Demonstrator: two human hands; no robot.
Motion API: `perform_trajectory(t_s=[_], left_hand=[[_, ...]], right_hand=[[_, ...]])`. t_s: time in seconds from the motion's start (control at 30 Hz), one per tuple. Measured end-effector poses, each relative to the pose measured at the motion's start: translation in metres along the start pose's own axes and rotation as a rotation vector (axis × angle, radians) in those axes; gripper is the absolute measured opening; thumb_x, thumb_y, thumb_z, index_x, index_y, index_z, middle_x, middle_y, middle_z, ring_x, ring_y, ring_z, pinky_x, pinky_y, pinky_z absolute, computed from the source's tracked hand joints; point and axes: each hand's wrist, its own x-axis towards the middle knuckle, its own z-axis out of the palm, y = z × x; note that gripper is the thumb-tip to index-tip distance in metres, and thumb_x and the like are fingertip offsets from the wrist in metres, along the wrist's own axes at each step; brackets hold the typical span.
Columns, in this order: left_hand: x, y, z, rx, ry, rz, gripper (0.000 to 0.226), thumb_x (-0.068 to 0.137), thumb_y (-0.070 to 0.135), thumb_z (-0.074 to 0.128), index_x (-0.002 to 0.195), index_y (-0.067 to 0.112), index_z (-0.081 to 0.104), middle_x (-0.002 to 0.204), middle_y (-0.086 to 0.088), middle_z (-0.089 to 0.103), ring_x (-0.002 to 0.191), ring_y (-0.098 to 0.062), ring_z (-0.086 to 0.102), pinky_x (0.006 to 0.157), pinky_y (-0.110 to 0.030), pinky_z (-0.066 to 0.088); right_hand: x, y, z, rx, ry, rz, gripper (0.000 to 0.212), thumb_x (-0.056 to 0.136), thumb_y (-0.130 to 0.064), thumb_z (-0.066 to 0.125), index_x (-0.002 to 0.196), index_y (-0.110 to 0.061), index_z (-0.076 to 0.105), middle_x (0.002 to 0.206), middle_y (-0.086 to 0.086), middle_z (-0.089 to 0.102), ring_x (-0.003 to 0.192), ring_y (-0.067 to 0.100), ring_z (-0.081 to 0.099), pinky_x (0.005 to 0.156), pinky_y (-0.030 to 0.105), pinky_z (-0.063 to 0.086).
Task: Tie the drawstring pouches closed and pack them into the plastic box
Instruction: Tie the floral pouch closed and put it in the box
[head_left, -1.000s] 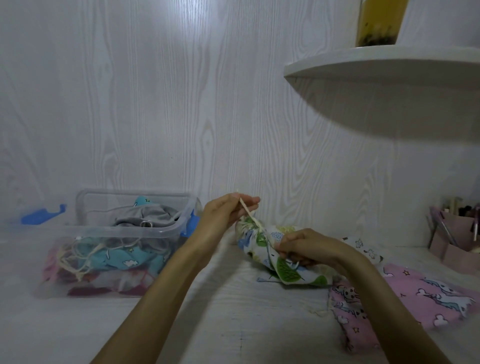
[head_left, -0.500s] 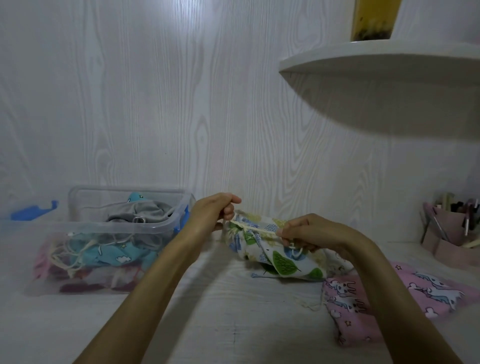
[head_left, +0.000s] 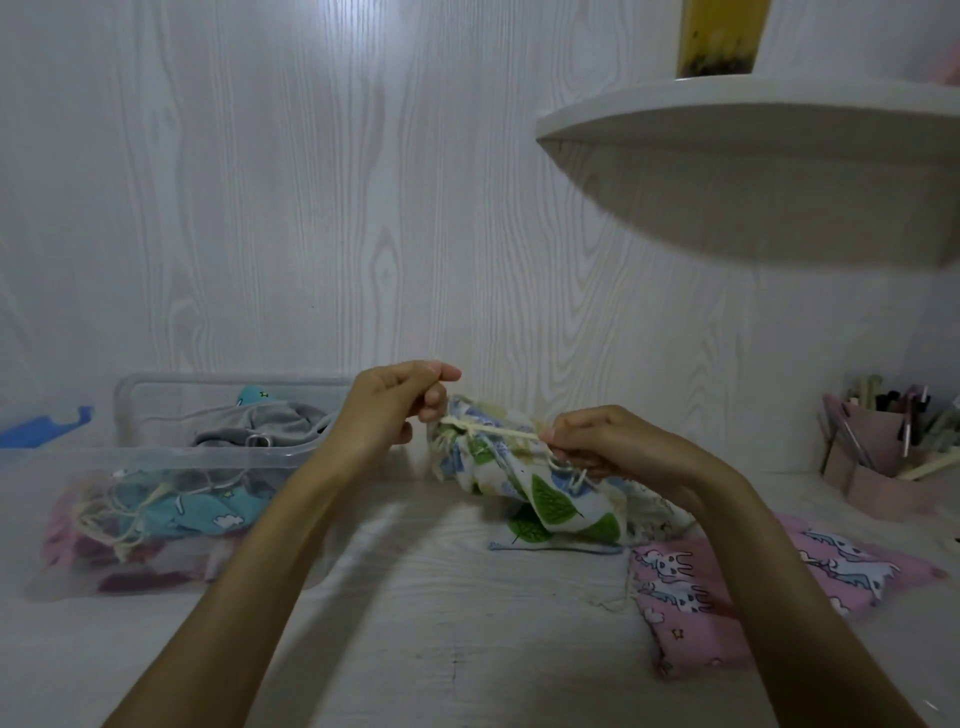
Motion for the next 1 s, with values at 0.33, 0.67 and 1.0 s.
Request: perform_trajectory(t_s=[0.33, 0.67, 1.0], left_hand=[[-0.008, -0.018, 0.025, 0.233, -0.349, -0.046, 0.02, 0.094, 0.019, 0.054, 0.089, 0.019, 0.073, 0.064, 0.009, 0.068, 0.048, 0.003, 0.049, 0.041, -0.009, 0.031], [-0.031, -0.026, 0.06, 0.413, -0.749, -0.096, 0.034, 0.098, 0.025, 0.047, 0.074, 0.007, 0.063, 0.043, 0.017, 0.047, 0.043, 0.002, 0.038, 0.048, -0.007, 0.03], [-0.02, -0.02, 0.042, 0.217, -0.676, -0.286, 0.037, 0.101, 0.029, 0.038, 0.1, 0.017, 0.073, 0.072, 0.012, 0.065, 0.067, -0.002, 0.056, 0.064, -0.015, 0.046]], right_hand=[[-0.028, -0.034, -0.012, -0.272, 0.053, -0.108, 0.034, 0.087, -0.042, 0.056, 0.06, -0.023, 0.063, 0.079, 0.0, 0.062, 0.091, 0.009, 0.061, 0.074, 0.018, 0.035], [-0.018, -0.043, 0.018, -0.333, 0.046, -0.188, 0.031, 0.097, -0.037, 0.044, 0.086, -0.024, 0.069, 0.095, -0.017, 0.063, 0.089, -0.005, 0.057, 0.073, 0.007, 0.036], [-0.009, -0.016, 0.0, -0.406, 0.07, -0.27, 0.018, 0.095, -0.019, 0.05, 0.101, -0.031, 0.062, 0.113, -0.014, 0.06, 0.11, 0.004, 0.052, 0.088, 0.021, 0.042]])
